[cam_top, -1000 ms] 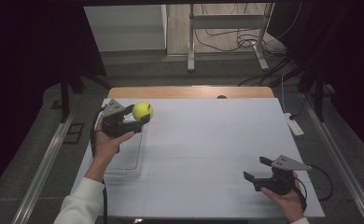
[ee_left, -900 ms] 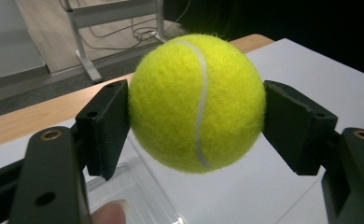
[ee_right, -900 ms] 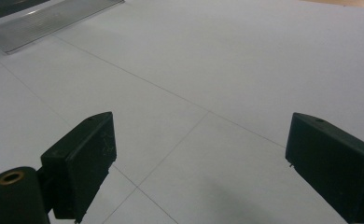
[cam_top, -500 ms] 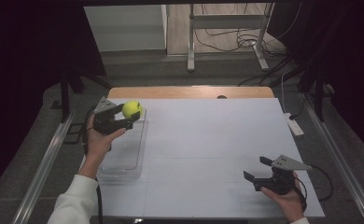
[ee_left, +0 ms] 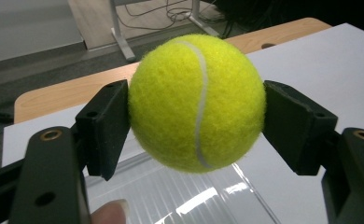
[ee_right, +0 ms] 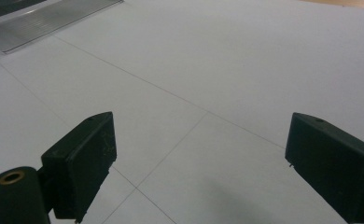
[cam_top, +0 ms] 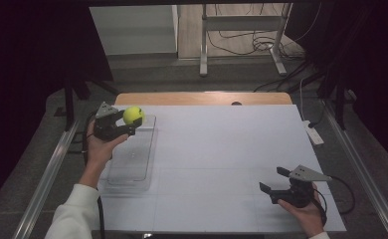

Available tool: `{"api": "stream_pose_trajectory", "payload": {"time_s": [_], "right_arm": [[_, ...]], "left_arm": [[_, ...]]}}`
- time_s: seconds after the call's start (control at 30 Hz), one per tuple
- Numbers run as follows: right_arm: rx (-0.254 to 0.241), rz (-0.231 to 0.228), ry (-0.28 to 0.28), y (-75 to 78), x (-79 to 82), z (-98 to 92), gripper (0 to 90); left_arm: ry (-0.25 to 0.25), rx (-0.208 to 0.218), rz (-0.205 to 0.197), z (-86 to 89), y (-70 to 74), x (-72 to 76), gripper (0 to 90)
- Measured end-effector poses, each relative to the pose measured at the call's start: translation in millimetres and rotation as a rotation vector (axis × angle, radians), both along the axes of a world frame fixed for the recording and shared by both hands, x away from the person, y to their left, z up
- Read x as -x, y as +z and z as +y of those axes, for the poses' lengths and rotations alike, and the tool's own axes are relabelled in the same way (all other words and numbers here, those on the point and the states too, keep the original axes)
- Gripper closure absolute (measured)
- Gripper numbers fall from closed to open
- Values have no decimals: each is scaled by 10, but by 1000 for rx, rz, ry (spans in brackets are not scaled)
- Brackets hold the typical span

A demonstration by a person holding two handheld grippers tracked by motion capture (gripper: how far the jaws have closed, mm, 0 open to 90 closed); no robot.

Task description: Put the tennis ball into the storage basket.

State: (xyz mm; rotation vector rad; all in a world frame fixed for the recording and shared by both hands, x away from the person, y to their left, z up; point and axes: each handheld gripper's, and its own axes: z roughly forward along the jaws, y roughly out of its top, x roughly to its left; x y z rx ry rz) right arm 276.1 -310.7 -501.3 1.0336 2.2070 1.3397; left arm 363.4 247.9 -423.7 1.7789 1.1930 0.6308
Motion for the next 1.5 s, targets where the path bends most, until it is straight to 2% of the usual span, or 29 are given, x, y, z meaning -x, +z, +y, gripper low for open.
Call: {"api": "stream_pose_trajectory", "payload": {"time_s": [0.6,1.0,1.5], "right_arm": [[-3,-1,0,1,-2,-5,92],[-3,0,1,2,-2,-5,92],[-2,2,0,-1,-4,-4,92]], "left_arm": [[61,-27,49,111,-14,-150,276],[118,-43,102,244,-107,-264,276],[148,-78,164,281,-225,-374,276]]}}
